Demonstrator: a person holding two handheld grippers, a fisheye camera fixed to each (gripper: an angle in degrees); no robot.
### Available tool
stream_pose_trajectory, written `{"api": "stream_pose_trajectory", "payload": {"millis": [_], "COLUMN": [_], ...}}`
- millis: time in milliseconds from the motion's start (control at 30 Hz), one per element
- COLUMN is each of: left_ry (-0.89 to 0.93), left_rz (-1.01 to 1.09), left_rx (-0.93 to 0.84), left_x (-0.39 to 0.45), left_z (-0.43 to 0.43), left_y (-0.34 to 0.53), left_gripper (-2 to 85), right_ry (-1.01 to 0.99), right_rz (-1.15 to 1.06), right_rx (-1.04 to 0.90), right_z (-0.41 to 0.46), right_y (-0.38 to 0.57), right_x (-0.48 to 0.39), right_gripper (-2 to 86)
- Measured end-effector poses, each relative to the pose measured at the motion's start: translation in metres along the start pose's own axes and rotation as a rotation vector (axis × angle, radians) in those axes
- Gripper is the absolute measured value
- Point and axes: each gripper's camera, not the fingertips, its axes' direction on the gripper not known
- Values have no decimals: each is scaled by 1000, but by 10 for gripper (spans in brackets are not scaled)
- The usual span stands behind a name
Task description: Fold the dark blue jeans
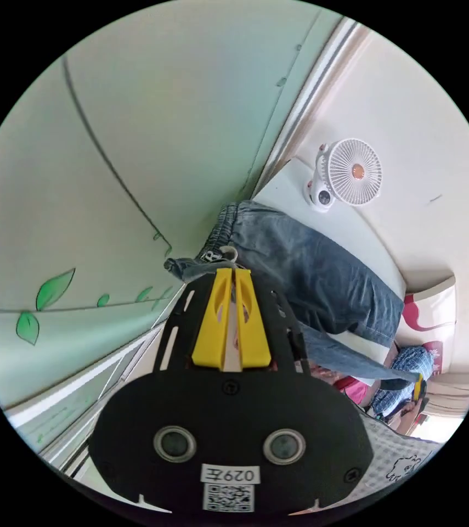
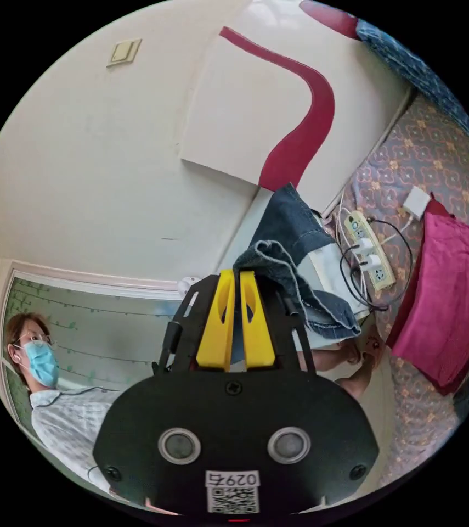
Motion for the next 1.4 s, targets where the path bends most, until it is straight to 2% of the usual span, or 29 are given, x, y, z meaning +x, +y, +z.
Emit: {"api": "stream_pose_trajectory", "payload": {"millis": [133, 233, 267, 300, 400, 500, 633, 700, 800, 1033, 1167, 1400], "left_ry": [13, -101, -166, -200, -335, -398, -375, -356, -282, -432, -393, -554], "left_rz": [93, 173, 207, 248, 300, 331, 397, 396, 354, 468, 399, 408], "left_rx": [-27, -262, -396, -413, -218, -122, -277, -412, -542, -602, -637, -720], "left_x": [57, 103, 116, 129, 154, 175, 203, 212, 216, 242, 226, 239], "left_z": [32, 101, 127, 136, 116, 108, 156, 208, 258, 302, 321, 365], "left_y": [-75, -137, -153, -160, -153, -130, -99, -86, -82, -102, -129, -142], "left_gripper": [-10, -9, -9, -10, -10, -10, -10, -10, -10, -10, -10, -10], "right_ry": [171, 418, 519, 549, 518, 492, 474, 595, 720, 844, 825, 680], "right_rz": [-16, 97, 170, 140, -82, -158, -180, -162, -197, -149, -96, -95], "right_rx": [-66, -303, -371, -337, -231, -351, -459, -582, -611, -537, -516, -587], "right_z": [96, 196, 224, 239, 262, 303, 358, 401, 429, 454, 460, 459], "right_y": [-95, -150, -157, -158, -137, -112, -87, -77, -68, -32, 4, 45], "right_x": [-42, -37, -35, -46, -83, -96, -98, -92, -100, -119, -125, -123], "right_gripper": [8, 18, 23, 28, 15, 2, -3, -4, -5, -5, -5, -4]}}
